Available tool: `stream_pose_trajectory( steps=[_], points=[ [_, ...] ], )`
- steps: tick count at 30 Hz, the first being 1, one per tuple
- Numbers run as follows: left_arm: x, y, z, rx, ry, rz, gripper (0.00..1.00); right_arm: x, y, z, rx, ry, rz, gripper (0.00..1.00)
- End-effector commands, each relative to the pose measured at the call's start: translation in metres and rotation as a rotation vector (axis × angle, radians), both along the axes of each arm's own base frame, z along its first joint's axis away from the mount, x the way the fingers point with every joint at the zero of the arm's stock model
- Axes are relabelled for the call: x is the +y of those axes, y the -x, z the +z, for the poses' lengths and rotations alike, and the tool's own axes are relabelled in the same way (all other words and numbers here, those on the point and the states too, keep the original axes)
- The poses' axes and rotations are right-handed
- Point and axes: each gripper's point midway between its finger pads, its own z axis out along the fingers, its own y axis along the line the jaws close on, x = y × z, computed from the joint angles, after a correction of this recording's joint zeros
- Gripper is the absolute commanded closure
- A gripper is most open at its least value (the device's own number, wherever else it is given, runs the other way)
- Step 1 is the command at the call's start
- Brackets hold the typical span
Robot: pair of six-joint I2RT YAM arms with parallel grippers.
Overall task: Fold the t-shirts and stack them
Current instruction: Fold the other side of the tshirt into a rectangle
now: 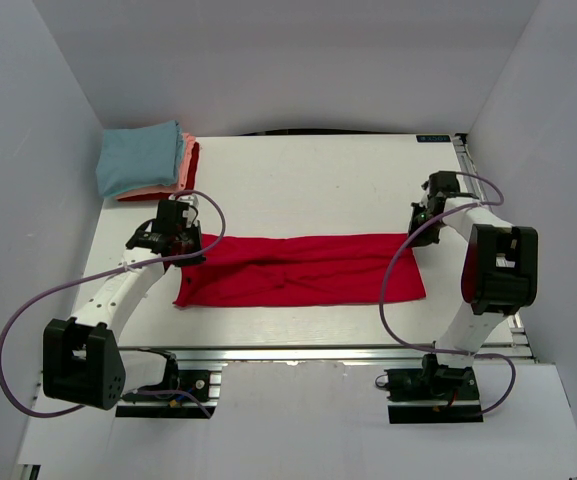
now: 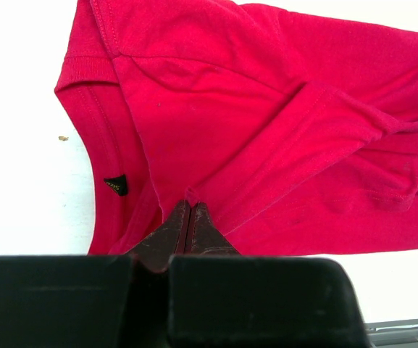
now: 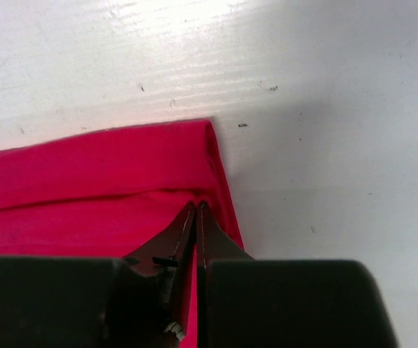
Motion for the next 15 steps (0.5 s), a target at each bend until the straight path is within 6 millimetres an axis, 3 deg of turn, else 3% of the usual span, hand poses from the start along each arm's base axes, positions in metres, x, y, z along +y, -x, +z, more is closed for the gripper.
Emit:
stream_pose_trajectory(
  steps=[1,2,3,9,12,15],
  points=[
    [-0.0004,-0.0017,0.0063,-0.025,0.004,-0.003,1.00,0.0005,-0.0231,0.0248,-0.093,0.006,0.010,0.92],
    [-0.0002,-0.0021,0.0069,-0.028,0.003,-0.002,1.00,0.0016,-0.0233,0.0243,-0.091,0.000,0.013,0.90],
    [-0.0006,-0.0024,0.0075,-0.029,0.004,-0.003,1.00,0.0016,-0.0241,0.0242,-0.091,0.000,0.011,0.75],
    [-0.0007,-0.0020,0.0065,-0.026,0.005,-0.004,1.00,0.0045,-0.0270,0.0269,-0.101,-0.014,0.012,0.68],
    [-0.0005,-0.0020,0.0061,-0.025,0.004,-0.003,1.00,0.0048,-0.0269,0.0256,-0.097,-0.015,0.013,0.70],
    [-0.0007,-0.0020,0.0061,-0.024,0.005,-0.004,1.00,0.0062,-0.0267,0.0254,-0.097,-0.020,0.016,0.88]
  ],
)
